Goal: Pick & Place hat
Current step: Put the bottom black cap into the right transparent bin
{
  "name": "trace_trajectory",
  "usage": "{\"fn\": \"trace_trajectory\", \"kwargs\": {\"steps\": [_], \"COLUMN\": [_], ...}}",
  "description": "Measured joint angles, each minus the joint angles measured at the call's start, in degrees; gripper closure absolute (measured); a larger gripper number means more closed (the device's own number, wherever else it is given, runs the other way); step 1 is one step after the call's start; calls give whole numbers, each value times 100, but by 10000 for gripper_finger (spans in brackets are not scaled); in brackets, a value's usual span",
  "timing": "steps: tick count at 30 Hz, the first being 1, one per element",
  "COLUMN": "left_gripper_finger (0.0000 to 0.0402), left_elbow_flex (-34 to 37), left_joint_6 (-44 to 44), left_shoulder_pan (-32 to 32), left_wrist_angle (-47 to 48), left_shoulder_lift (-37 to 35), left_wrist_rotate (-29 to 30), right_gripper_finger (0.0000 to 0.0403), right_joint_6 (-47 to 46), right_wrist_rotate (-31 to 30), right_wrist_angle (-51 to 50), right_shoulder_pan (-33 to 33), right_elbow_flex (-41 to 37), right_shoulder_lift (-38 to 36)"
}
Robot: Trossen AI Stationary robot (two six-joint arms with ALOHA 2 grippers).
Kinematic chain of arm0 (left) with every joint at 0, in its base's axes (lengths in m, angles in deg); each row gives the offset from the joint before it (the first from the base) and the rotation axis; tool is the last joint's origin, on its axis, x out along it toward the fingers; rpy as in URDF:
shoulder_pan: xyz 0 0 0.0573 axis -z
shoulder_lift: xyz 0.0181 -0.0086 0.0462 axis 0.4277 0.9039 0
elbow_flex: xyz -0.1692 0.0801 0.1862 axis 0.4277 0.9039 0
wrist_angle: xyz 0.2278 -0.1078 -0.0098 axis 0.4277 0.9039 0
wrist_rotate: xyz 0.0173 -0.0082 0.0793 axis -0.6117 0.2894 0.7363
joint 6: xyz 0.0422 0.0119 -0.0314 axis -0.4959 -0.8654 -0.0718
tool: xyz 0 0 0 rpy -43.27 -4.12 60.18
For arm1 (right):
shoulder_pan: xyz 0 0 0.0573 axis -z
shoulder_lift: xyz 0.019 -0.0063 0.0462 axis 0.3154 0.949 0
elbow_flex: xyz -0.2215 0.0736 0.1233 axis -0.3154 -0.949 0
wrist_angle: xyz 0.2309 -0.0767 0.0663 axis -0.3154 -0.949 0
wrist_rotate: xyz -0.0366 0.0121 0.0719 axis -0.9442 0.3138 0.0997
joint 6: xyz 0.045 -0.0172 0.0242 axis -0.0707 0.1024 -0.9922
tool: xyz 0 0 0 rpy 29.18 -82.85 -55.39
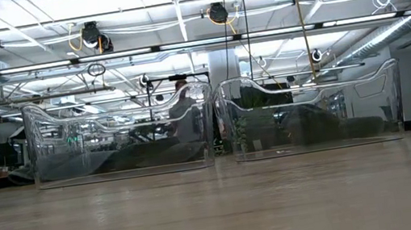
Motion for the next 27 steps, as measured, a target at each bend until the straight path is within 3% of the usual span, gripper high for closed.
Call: {"fn": "trace_trajectory", "kwargs": {"steps": [6, 18, 27], "left_gripper_finger": [392, 392, 392], "left_elbow_flex": [0, 0, 0], "left_joint_6": [-340, -524, -370], "left_shoulder_pan": [14, 18, 20], "left_wrist_angle": [467, 960, 954], "left_shoulder_lift": [0, 0, 0], "left_wrist_rotate": [-407, -592, -684], "right_gripper_finger": [184, 187, 188], "right_joint_6": [-921, -2074, -2796], "right_wrist_rotate": [0, 196, 1233], "right_wrist_angle": [-363, -1641, -2138], "right_shoulder_pan": [-18, 28, 560], "right_elbow_flex": [0, 0, 0], "right_shoulder_lift": [-380, -956, -990]}}
